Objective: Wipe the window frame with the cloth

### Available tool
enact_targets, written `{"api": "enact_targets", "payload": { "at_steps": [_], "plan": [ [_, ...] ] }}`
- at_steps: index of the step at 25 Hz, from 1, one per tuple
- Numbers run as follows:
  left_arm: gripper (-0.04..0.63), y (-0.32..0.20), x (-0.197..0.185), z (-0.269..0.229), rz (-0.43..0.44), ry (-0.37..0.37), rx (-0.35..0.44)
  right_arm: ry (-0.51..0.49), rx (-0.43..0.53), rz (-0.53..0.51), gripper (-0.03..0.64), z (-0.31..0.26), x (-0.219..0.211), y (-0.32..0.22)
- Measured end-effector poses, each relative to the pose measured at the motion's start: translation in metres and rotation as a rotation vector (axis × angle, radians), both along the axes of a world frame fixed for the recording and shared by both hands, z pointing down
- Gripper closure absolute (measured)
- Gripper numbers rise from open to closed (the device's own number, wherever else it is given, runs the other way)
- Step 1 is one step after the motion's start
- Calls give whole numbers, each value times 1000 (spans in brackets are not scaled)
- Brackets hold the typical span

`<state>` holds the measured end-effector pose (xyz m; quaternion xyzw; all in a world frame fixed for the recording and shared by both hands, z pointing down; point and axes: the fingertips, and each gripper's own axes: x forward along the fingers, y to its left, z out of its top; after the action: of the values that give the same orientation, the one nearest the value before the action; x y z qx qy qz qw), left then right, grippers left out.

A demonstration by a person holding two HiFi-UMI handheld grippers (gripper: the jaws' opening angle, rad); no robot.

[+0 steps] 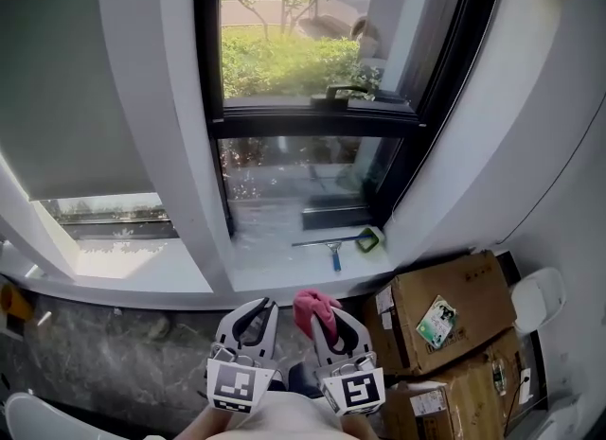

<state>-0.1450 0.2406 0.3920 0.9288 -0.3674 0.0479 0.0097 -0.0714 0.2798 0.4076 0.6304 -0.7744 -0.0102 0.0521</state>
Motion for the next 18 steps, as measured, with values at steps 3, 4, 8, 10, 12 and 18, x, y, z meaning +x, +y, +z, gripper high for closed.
{"api": "enact_targets", "payload": {
  "at_steps": [3, 4, 8, 10, 12, 18],
  "plan": [
    [554, -6, 0, 4, -3, -13, -25, 5, -14, 11, 528, 0, 3, -9],
    [554, -10, -1, 5, -9, -13, -26, 6, -22, 17, 528, -1, 4, -14],
    [554, -29, 0, 7, -40, -5, -29, 8, -29, 4, 529, 2, 7, -31],
    [554, -38, 3, 8, -49, -10, -42, 7, -18, -19, 528, 4, 8, -40],
    [554, -49, 8, 8, -58, -11, -45, 8, -13, -35, 529, 3, 12, -54],
    [554, -95, 27, 4, -103, -7, -36, -7, 4, -72, 529, -8, 34, -107]
  ]
}}
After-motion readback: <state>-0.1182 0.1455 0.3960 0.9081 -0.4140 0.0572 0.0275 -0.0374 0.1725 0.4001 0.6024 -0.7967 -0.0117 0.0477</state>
